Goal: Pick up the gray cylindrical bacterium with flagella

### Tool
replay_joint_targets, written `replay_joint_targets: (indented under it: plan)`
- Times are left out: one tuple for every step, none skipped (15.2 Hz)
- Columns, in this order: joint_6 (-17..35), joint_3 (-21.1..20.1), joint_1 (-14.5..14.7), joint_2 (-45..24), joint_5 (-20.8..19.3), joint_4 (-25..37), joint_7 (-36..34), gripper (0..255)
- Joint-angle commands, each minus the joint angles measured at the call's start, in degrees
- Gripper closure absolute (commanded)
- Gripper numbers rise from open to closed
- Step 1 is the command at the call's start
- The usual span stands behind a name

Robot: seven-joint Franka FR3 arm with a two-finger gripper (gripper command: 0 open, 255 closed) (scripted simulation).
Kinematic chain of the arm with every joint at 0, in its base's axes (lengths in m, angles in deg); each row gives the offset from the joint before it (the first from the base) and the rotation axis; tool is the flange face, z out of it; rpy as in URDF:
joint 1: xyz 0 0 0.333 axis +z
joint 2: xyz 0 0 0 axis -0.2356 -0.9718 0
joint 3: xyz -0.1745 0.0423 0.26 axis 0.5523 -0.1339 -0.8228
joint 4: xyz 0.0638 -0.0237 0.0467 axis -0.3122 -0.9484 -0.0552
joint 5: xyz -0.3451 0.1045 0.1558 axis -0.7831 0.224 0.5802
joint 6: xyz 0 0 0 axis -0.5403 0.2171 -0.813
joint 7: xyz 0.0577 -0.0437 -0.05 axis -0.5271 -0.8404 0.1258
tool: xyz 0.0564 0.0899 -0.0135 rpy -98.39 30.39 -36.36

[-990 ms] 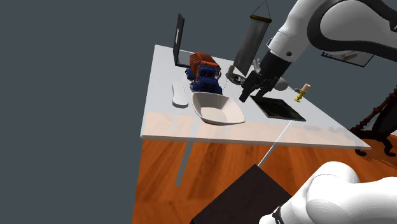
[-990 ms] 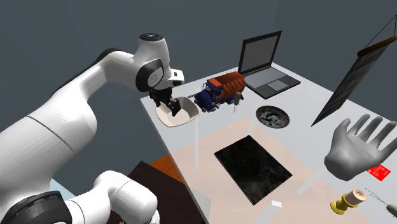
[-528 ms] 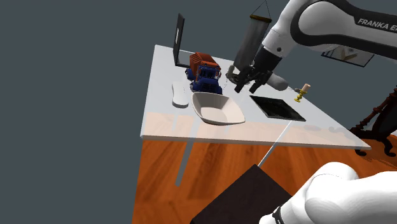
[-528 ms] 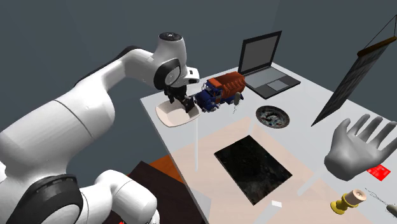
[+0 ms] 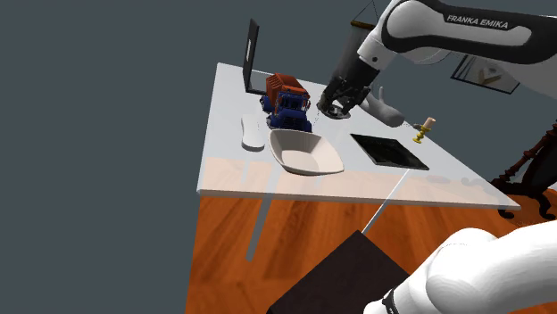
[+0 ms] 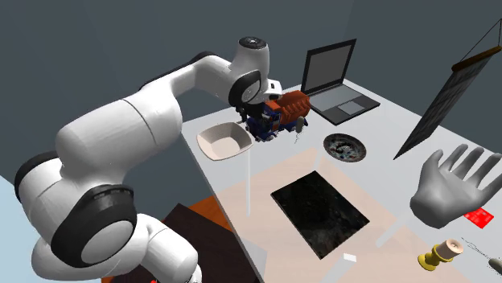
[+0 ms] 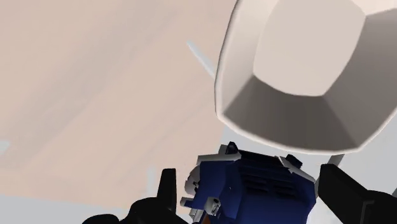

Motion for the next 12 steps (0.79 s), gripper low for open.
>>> replay_joint_targets:
  plan:
    - [0.88,1.31,-0.4,-3.59,0.46,3.44,0.97,0]
    - [1.31,1.98,-0.6,-5.26,0.78,5.01,1.5,0]
    - [1.68,2.65,-0.81,-6.95,1.16,6.64,2.04,0]
    - [1.99,3.31,-1.02,-8.65,1.59,8.33,2.59,0]
    - [2.25,3.97,-1.23,-10.37,2.08,10.08,3.14,0]
    - [2.45,4.62,-1.46,-12.12,2.62,11.89,3.71,0]
    - [2.6,5.27,-1.71,-13.89,3.22,13.78,4.28,0]
    - [2.68,5.89,-1.99,-15.68,3.88,15.73,4.85,0]
    - [2.69,6.5,-2.3,-17.5,4.59,17.76,5.43,0]
    - [2.64,7.09,-2.65,-19.36,5.36,19.87,6.01,0]
    - [2.52,7.66,-3.03,-21.25,6.18,22.06,6.58,0]
    - [2.33,8.2,-3.47,-23.18,7.05,24.35,7.15,0]
